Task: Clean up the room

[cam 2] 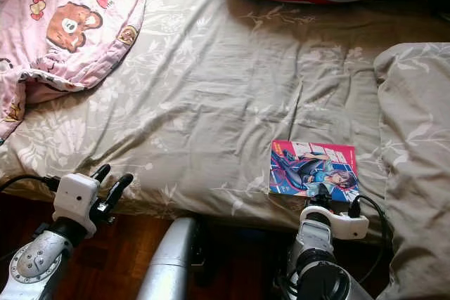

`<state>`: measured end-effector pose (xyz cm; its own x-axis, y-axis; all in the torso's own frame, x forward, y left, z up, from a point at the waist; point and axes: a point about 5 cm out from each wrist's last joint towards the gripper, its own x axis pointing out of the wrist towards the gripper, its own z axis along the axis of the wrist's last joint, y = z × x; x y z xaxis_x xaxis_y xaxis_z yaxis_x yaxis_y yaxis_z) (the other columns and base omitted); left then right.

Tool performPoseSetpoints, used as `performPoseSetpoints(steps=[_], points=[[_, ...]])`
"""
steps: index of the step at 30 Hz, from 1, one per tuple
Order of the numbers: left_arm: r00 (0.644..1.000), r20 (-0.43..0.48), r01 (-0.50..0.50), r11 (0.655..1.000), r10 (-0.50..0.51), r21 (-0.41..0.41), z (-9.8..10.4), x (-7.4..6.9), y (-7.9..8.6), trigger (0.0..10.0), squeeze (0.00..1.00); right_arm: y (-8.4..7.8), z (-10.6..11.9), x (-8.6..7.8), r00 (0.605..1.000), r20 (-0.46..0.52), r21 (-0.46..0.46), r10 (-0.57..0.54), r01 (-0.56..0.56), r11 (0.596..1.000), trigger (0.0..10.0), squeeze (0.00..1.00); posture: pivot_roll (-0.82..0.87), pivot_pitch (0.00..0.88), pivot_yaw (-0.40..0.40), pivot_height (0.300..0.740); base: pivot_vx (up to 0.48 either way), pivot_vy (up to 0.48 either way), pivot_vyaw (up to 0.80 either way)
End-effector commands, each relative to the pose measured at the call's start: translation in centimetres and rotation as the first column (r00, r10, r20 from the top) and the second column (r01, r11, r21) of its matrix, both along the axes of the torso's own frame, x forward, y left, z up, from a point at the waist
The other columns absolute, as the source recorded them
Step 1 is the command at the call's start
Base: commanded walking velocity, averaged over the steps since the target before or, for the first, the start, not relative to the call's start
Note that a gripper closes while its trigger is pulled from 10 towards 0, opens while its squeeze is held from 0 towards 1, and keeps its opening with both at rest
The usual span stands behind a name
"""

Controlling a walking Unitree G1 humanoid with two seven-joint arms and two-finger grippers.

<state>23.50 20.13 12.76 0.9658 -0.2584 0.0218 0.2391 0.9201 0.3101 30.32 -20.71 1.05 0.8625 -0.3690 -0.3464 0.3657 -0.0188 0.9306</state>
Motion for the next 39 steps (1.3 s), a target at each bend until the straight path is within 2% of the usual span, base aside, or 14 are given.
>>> performPoseSetpoints(steps=[1, 4, 5, 6, 7, 16, 17, 18, 19, 20, 24, 30, 34, 39], points=[[0.999, -0.043, -0.008, 1.0, 0.009, 0.025, -0.9, -0.3, 0.4, 10.0, 0.0, 0.5, -2.3, -2.1, 0.995, -0.099, 0.057, -0.025, 0.031, 0.998, 10.0, 0.0, 0.34, 0.447, 0.146, 0.645, 0.0, 0.0, 0.0], [0.999, -0.041, -0.009, 1.0, 0.01, 0.024, -0.9, -0.3, 0.3, 10.0, 0.0, 0.6, -2.4, -2.2, 0.995, -0.101, 0.046, -0.007, 0.012, 0.999, 10.0, 0.0, 0.34, 0.448, 0.144, 0.645, 0.0, 0.0, 0.0], [0.999, -0.041, -0.008, 1.0, 0.009, 0.024, -0.9, -0.3, 0.3, 10.0, 0.0, 0.7, -2.4, -2.2, 0.995, -0.103, 0.039, 0.0, 0.004, 0.999, 10.0, 0.71, 0.34, 0.448, 0.144, 0.645, 0.0, 0.0, 0.0], [0.999, -0.041, -0.008, 1.0, 0.009, 0.025, -0.9, -0.3, 0.3, 10.0, 0.0, 0.7, -2.4, -2.2, 0.994, -0.109, 0.035, 0.002, 0.002, 0.999, 10.0, 0.93, 0.34, 0.448, 0.144, 0.645, 0.0, 0.0, 0.0], [0.999, -0.041, -0.008, 1.0, 0.009, 0.025, -0.9, -0.3, 0.3, 10.0, 0.0, 0.6, -2.5, -2.3, 0.993, -0.115, 0.034, -0.001, 0.005, 0.999, 10.0, 0.97, 0.34, 0.446, 0.143, 0.645, 0.0, 0.0, 0.0], [0.999, -0.039, -0.007, 1.0, 0.008, 0.026, -0.9, 0.0, 0.3, 10.0, 0.0, -0.1, -1.7, -1.6, 0.992, -0.126, -0.01, 0.014, -0.015, 1.0, 10.0, 0.93, 0.33, 0.443, 0.14, 0.645, 0.0, 0.0, 0.0], [0.999, -0.039, -0.007, 1.0, 0.008, 0.025, -0.9, 0.0, 0.3, 10.0, 0.0, -0.1, -1.5, -1.3, 0.991, -0.13, -0.025, 0.032, -0.035, 0.999, 10.0, 0.82, 0.33, 0.443, 0.139, 0.645, 0.0, 0.0, 0.0], [0.999, -0.039, -0.007, 1.0, 0.008, 0.025, -0.9, 0.1, 0.3, 10.0, 0.0, -0.1, -1.5, -1.3, 0.991, -0.131, -0.027, 0.037, -0.041, 0.999, 10.0, 0.82, 0.33, 0.443, 0.139, 0.645, 0.0, 0.0, 0.0], [0.999, -0.039, -0.007, 1.0, 0.008, 0.026, -0.9, 0.1, 0.3, 10.0, 0.0, 0.0, -1.4, -1.2, 0.99, -0.136, -0.035, 0.046, -0.052, 0.998, 10.0, 0.47, 0.33, 0.443, 0.14, 0.645, 0.0, 0.0, 0.0], [0.999, -0.04, -0.007, 1.0, 0.008, 0.025, -1.0, 0.1, 0.3, 10.0, 0.0, 0.0, -1.4, -1.2, 0.989, -0.139, -0.038, 0.05, -0.056, 0.998, 10.0, 0.0, 0.33, 0.443, 0.14, 0.645, 0.0, 0.0, 0.0], [0.999, -0.045, -0.004, 1.0, 0.005, 0.025, -1.2, 0.2, 0.3, 10.0, 0.0, -0.4, -1.6, -1.4, 0.988, -0.15, -0.039, 0.041, -0.047, 0.998, 10.0, 0.0, 0.3, 0.436, 0.139, 0.645, 0.0, 0.0, 0.0], [0.999, -0.041, 0.011, 0.999, -0.01, 0.034, -1.6, 1.2, 0.0, 10.0, 0.0, -0.8, -2.5, -2.5, 0.968, -0.25, -0.035, 0.016, -0.025, 0.999, 10.0, 0.0, 0.27, 0.387, 0.129, 0.645, 0.0, 0.0, 0.0], [0.999, -0.031, 0.013, 0.999, -0.012, 0.041, -1.7, 2.3, 0.1, 10.0, 0.0, -0.2, -1.6, -1.3, 0.955, -0.284, -0.097, 0.088, -0.12, 0.988, 10.0, 0.0, 0.23, 0.352, 0.115, 0.645, 0.0, 0.0, 0.0], [1.0, -0.021, 0.014, 0.999, -0.013, 0.049, -1.8, 2.9, 0.2, 10.0, 0.0, 0.1, -1.2, -0.8, 0.963, -0.264, -0.056, 0.05, -0.067, 0.996, 10.0, 0.0, 0.21, 0.326, 0.103, 0.645, 0.0, 0.0, 0.0]])
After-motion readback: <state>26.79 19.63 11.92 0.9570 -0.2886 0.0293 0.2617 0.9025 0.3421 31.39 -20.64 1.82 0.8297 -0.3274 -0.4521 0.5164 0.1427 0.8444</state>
